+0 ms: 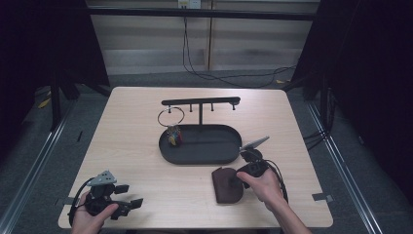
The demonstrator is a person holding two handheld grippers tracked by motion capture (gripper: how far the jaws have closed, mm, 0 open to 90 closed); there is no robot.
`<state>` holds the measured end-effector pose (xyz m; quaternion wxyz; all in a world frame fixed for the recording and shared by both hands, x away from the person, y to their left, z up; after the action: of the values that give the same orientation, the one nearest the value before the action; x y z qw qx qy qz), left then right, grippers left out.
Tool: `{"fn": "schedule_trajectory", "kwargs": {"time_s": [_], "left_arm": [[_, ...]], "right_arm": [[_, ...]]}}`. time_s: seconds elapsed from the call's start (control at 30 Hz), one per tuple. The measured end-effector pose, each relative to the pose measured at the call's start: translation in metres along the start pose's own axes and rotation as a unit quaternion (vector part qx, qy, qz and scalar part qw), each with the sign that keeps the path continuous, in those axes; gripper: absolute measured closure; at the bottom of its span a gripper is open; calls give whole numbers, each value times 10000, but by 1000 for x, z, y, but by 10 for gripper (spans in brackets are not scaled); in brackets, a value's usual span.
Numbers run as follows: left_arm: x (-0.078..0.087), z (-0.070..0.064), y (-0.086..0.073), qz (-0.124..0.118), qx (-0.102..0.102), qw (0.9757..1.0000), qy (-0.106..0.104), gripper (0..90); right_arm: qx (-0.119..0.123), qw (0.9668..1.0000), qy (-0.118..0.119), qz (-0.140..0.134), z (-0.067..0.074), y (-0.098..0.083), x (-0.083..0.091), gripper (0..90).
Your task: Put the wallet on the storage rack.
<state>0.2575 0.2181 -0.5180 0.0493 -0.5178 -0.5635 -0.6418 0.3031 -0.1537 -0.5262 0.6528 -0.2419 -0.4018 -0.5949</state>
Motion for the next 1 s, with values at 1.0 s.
{"fn": "schedule_trajectory", "kwargs": {"time_s": [1.0], "left_arm": [[0, 4, 0, 28, 82, 10000, -24, 188]], "right_arm": [[161, 9992, 133, -338, 18, 13, 18, 810]]}}
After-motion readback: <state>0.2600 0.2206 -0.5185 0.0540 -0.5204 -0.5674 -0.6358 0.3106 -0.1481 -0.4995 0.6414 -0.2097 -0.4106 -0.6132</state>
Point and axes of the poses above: each handheld gripper's, and its own axes: x roughly backward along the jaws, y roughly out of its top, z roughly to its left, the point moved 7 cm from there along -x, roughly forward along the jaws, and after that the axes turned 10 degrees about y, right-handed, at the moved point
